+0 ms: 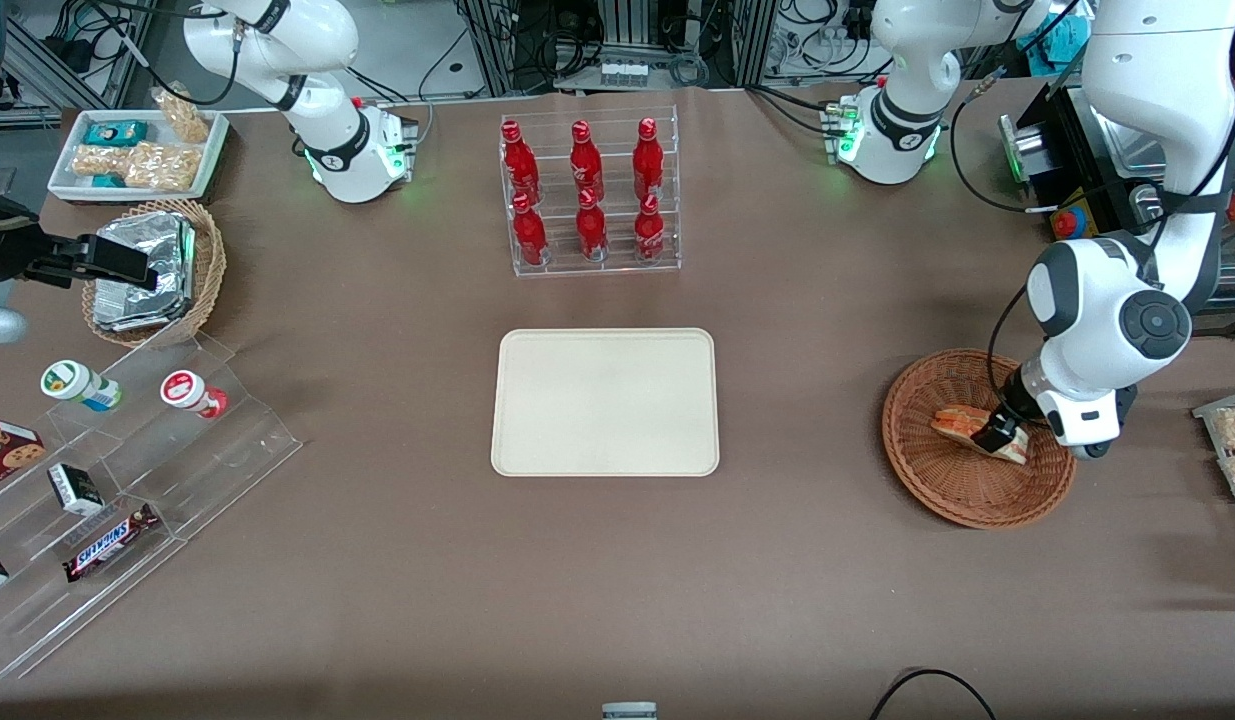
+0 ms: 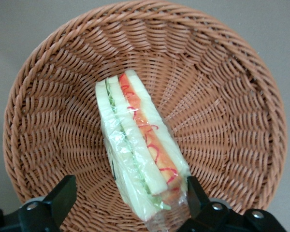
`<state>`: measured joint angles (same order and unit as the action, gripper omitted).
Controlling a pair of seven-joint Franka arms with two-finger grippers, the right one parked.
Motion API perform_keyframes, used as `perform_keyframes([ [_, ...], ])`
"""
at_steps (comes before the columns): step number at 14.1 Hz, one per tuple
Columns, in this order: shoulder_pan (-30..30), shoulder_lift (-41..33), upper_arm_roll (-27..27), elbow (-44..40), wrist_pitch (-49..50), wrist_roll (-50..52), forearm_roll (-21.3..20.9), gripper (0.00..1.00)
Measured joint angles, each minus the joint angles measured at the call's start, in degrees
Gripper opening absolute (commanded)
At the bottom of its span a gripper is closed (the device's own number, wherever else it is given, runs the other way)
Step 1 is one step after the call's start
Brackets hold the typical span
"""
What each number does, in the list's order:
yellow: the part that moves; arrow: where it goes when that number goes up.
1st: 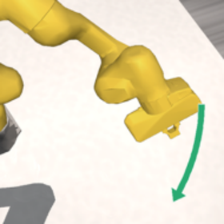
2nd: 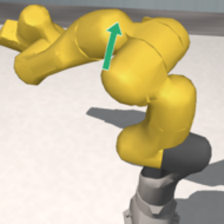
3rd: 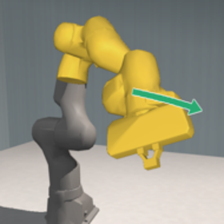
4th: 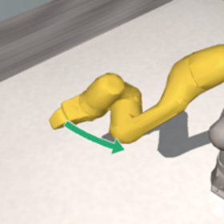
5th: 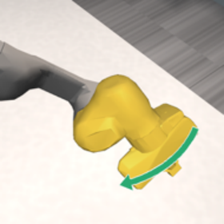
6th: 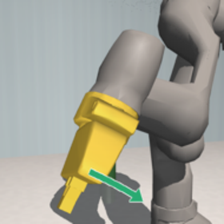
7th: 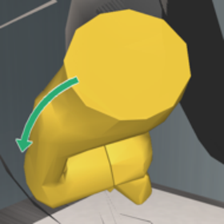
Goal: Place sandwich from basket to tray
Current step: 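Lower the open left gripper around the wrapped sandwich, then close the left gripper on the sandwich and lift it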
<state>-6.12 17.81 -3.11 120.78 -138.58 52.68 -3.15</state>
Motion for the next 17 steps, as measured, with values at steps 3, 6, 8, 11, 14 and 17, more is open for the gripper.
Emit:
perform_keyframes([
  [3,0.1,0.0,-0.5,-1.6,0.0,3.7,0.0,1.00],
  [6,0.2,0.2,-1.0,-1.8,0.0,5.3,0.0,1.00],
  [8,0.2,0.4,-1.0,-1.9,0.0,6.3,0.0,1.00],
  [11,0.2,1.8,-0.9,-1.9,0.0,7.1,0.0,1.00],
  [14,0.1,3.8,-0.7,-1.9,0.0,7.3,0.0,0.64],
  [17,-0.1,5.2,-0.4,-2.8,-0.1,7.3,0.0,0.21],
])
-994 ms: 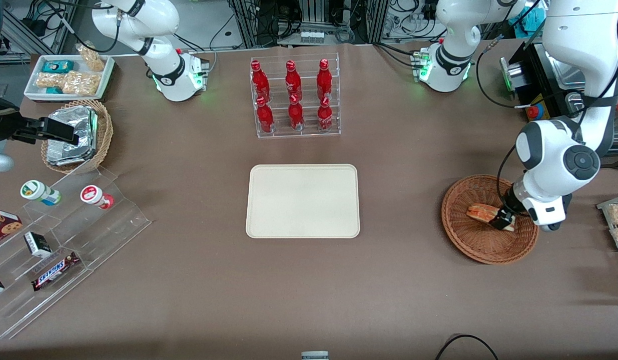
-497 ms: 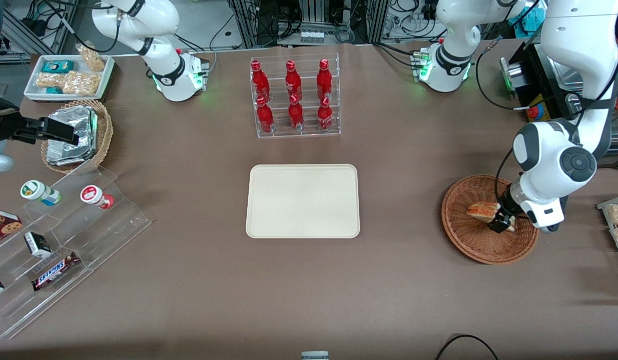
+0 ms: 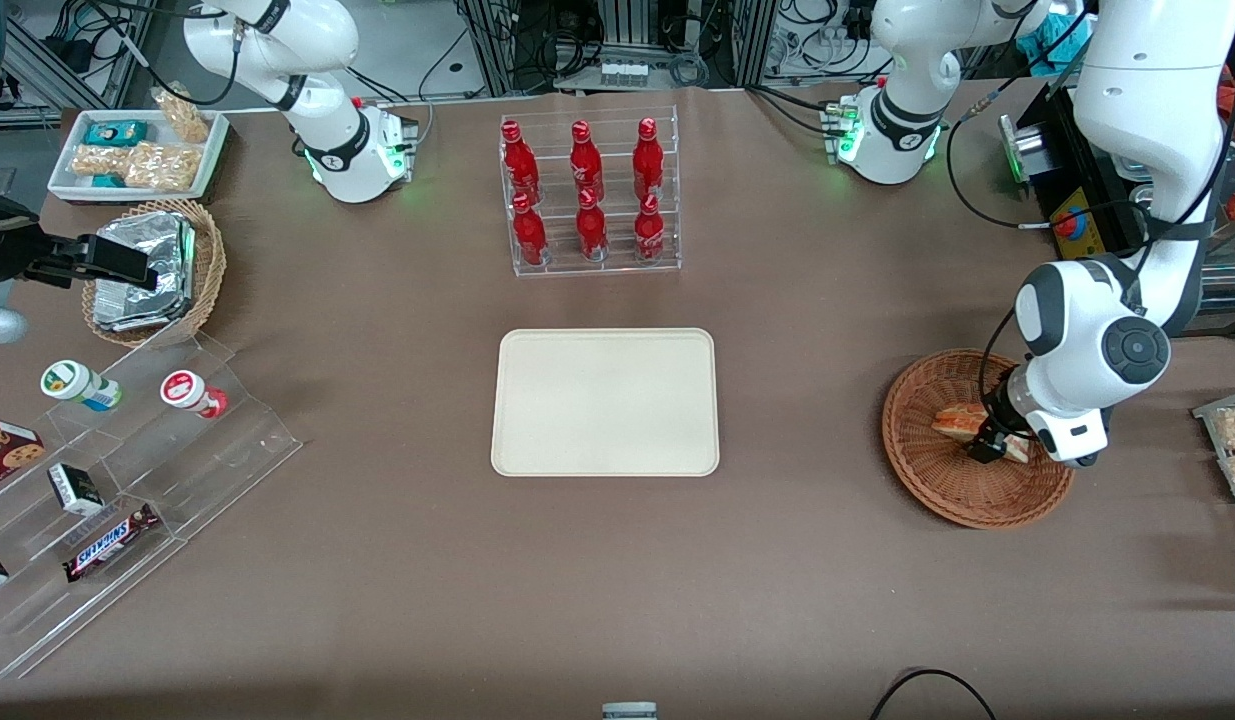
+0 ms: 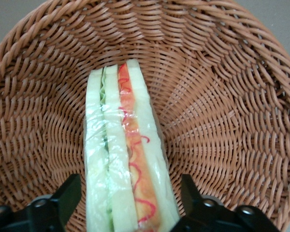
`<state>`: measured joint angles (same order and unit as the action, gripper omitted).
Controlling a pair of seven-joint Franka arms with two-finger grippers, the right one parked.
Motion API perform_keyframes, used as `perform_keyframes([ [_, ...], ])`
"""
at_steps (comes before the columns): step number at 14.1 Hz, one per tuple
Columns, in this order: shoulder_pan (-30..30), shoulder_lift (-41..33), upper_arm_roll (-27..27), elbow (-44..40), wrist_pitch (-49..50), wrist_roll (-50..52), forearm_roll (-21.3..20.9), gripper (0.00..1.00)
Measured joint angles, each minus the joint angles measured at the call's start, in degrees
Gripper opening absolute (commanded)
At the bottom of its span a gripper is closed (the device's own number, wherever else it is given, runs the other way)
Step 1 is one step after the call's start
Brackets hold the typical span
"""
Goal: Place sandwich from basket to tray
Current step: 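Close the left gripper on the sandwich and lift it, then carry the sandwich with the left gripper over the cream tray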
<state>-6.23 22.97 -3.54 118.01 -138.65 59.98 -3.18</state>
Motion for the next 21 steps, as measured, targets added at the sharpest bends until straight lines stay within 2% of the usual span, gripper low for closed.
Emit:
perform_keyframes([
  [1,0.0,0.0,0.0,-0.4,0.0,0.0,0.0,0.16],
  [4,0.5,-0.2,-0.3,-1.8,0.2,0.0,-0.1,0.12],
  [9,4.4,-2.8,-0.7,-2.9,2.5,-1.3,-0.5,0.11],
  [11,6.9,-4.2,-0.9,-4.5,7.7,-4.0,-0.7,0.12],
  [15,16.7,-6.7,-1.2,-9.1,19.6,-12.7,-0.8,0.13],
  [18,25.1,-6.5,-1.5,-9.6,21.2,-15.8,-0.8,0.16],
  [21,33.8,-2.7,-2.4,-13.1,21.2,-16.5,0.8,0.17],
])
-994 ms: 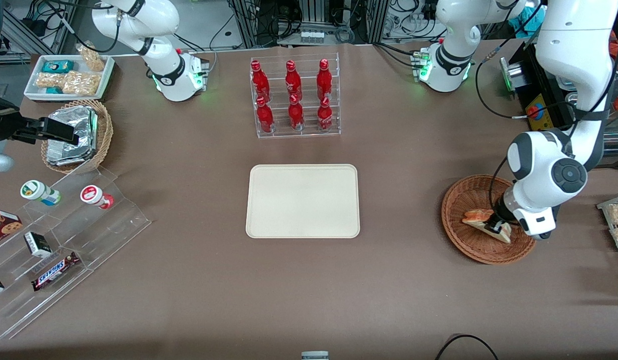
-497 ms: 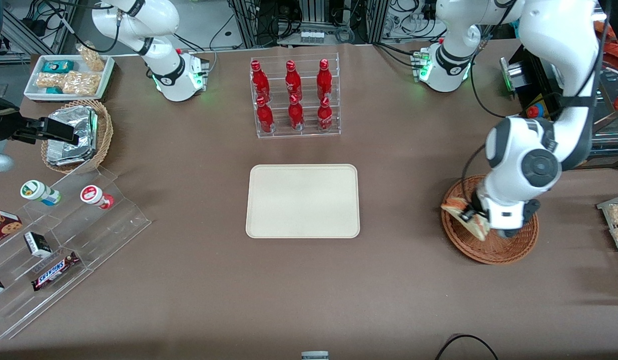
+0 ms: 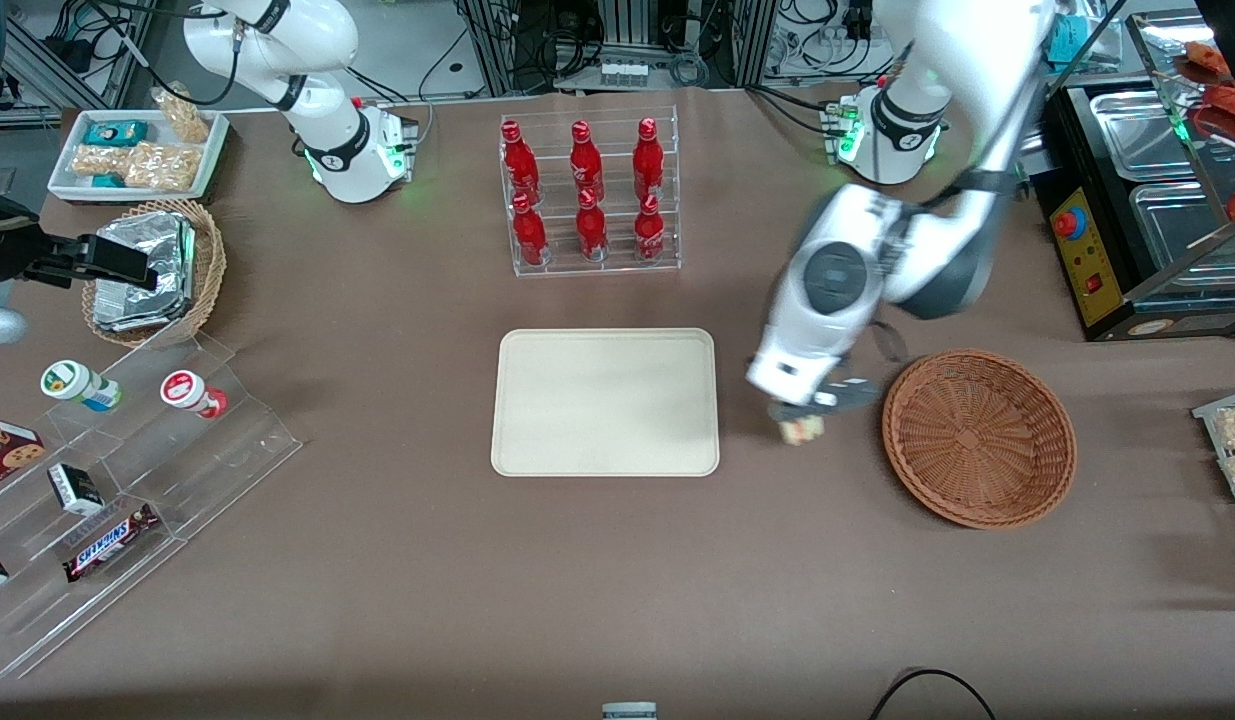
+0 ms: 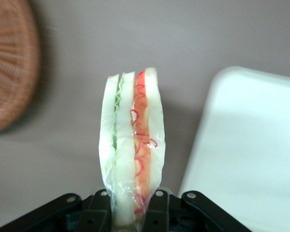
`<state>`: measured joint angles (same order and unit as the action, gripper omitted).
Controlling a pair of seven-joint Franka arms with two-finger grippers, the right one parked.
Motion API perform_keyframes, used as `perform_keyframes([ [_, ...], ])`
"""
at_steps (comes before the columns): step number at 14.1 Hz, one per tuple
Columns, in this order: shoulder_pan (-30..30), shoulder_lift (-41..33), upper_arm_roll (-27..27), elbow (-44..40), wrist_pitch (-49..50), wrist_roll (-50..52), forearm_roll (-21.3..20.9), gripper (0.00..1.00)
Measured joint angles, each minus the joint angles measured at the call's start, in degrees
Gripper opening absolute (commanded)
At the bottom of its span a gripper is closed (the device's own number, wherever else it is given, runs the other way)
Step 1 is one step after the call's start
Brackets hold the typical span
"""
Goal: Place sandwich from basket to tray
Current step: 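Carry the sandwich with the left gripper over the cream tray, then lower the sandwich onto the tray and open the left gripper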
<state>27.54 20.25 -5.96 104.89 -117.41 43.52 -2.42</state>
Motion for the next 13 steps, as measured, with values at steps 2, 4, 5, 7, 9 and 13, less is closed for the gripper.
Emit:
perform_keyframes([
  [2,3.9,4.1,-2.4,-2.6,-1.9,-0.1,2.8,0.19],
  [4,6.6,8.1,-4.1,-5.4,-6.2,0.2,4.4,0.19],
  [5,7.7,9.7,-4.4,-6.8,-7.3,0.2,4.8,0.21],
  [7,9.4,12.4,-4.5,-9.5,-7.7,0.2,5.0,0.28],
  [9,10.1,14.4,-4.5,-11.2,-9.2,0.2,5.0,0.36],
  [13,10.9,17.3,-4.5,-11.8,-15.7,3.2,5.1,1.00],
])
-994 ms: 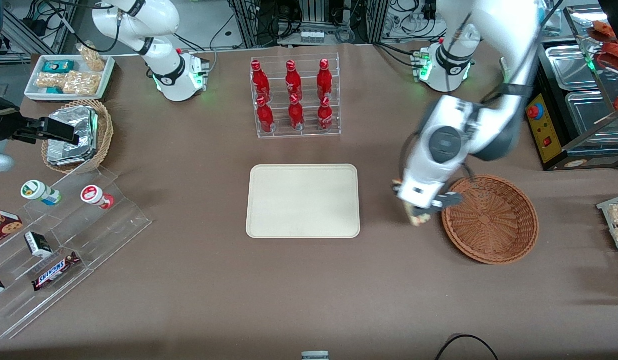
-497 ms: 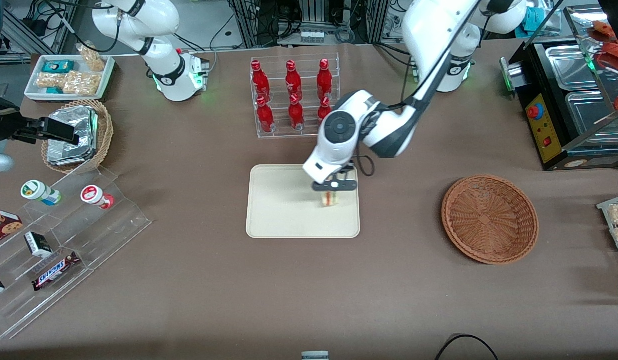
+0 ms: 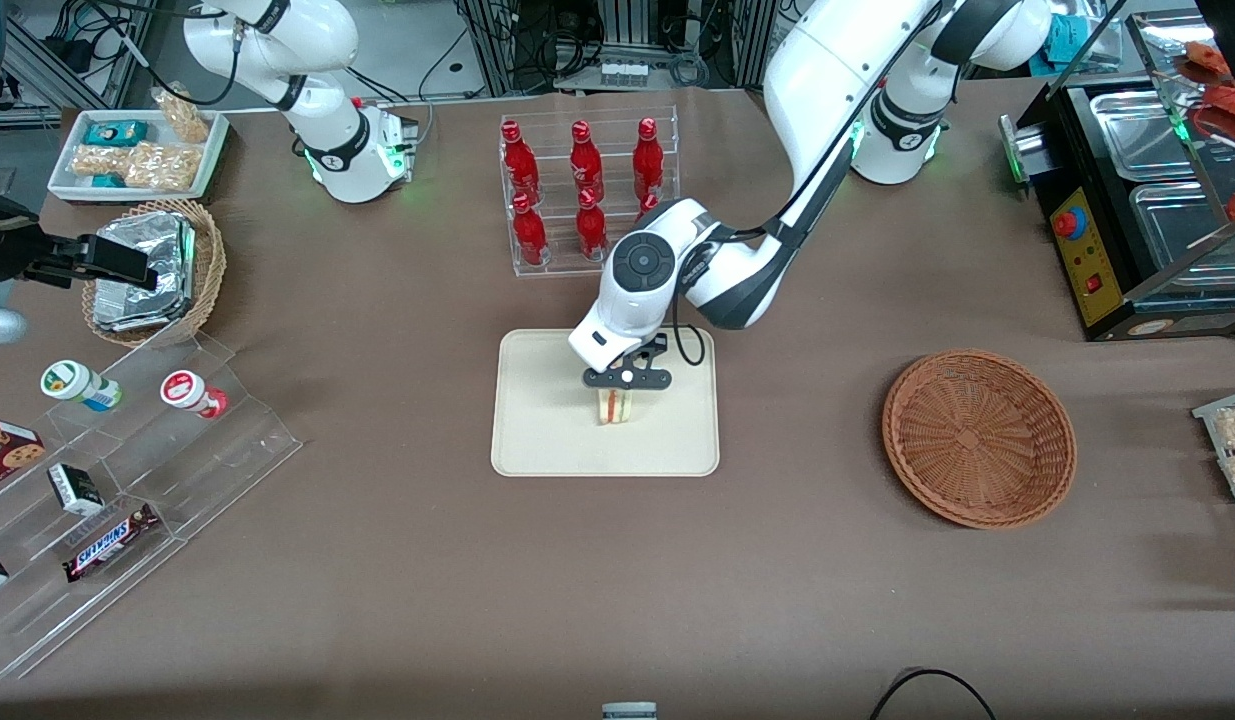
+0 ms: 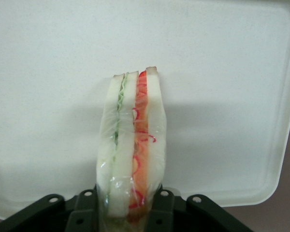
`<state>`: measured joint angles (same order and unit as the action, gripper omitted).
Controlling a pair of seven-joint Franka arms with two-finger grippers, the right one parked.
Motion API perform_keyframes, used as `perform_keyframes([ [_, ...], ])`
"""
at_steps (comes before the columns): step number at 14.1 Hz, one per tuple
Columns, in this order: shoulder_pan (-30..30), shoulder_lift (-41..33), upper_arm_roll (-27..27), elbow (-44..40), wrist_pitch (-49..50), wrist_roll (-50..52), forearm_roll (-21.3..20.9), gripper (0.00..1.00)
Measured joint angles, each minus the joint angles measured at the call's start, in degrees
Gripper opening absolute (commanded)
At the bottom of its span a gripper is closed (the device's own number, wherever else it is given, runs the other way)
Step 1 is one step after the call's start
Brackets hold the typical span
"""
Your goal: Place sandwich from basket to tray
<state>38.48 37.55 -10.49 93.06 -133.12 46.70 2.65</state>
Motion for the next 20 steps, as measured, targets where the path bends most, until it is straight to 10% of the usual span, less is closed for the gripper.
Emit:
perform_keyframes([
  [10,0.6,-2.1,0.9,-2.9,2.8,5.5,0.0,1.00],
  [20,-21.9,-24.9,2.5,-4.1,51.6,-15.2,-0.2,1.00],
])
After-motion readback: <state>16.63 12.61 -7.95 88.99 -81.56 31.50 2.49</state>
